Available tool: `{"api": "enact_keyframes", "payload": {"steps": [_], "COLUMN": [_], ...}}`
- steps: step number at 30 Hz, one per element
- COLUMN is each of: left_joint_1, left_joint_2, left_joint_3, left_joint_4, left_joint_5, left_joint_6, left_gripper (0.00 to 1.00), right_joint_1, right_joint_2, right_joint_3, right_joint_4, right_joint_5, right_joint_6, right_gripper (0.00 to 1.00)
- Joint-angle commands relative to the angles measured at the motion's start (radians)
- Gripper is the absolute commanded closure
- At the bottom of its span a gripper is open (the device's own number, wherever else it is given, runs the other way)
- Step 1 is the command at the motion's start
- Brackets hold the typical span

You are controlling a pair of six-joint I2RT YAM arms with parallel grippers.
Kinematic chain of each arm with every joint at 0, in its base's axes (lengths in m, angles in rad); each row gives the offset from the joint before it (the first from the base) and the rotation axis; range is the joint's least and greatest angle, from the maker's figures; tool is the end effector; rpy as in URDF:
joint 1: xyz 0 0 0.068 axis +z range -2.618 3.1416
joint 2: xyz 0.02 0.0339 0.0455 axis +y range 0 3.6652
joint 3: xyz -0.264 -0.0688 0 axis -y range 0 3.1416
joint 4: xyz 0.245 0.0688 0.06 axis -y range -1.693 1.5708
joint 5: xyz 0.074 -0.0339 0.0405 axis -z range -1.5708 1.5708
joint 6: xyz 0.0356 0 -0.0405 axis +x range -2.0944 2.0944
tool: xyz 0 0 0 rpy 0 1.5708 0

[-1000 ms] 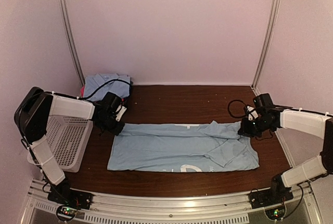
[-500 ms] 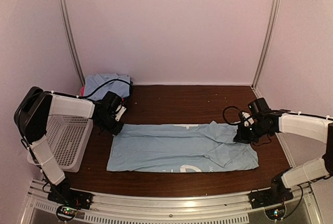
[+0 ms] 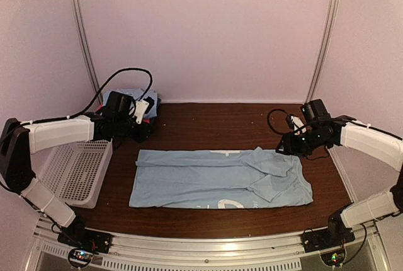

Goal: Fold and stack the mixed laundry pile
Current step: Fold the 1/3-folded T-shirt at the center of the board, then smooth out the rectangle-folded T-shirt at the center of the board.

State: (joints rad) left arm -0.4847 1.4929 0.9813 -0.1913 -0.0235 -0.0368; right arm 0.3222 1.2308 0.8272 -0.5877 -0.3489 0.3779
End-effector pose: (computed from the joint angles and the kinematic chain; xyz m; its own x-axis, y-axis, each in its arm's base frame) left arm 0.2889 -0.1512 0.2382 -0.5881 0.2681 -0.7630 0.4286 0.9034 -0.0129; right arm 0.2235 0.0874 0.2314 -0.9130 0.0608 -0.4034 -0.1488 0.8712 0.4679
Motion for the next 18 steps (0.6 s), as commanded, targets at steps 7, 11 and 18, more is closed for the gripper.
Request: {"api": "enact_keyframes", "payload": {"steps": [7, 11, 18], "left_joint_1": [-0.003, -0.003, -0.003], "left_joint_2": [0.006, 0.002, -0.006], "left_joint_3": [0.041, 0.042, 0.028], "left_joint_4": [0.108, 0.104, 0.113], "left_joint_5": [0.162, 0.15, 0.139], "left_joint_6": [-0.003, -0.006, -0.008], "left_gripper": [0.6, 0.6, 0.6], "right_joint_1": [-0.003, -0.003, -0.003], "right_joint_2": [0.385, 0.5, 0.558], "right_joint_3": [0.262, 0.322, 0.319], "right_joint_4": [0.129, 0.104, 0.075], "right_joint_5": [0.041, 0.047, 0.094], "right_joint_6": [-0.146, -0.174, -0.205], "right_gripper": [0.5, 0.47, 0.44]}}
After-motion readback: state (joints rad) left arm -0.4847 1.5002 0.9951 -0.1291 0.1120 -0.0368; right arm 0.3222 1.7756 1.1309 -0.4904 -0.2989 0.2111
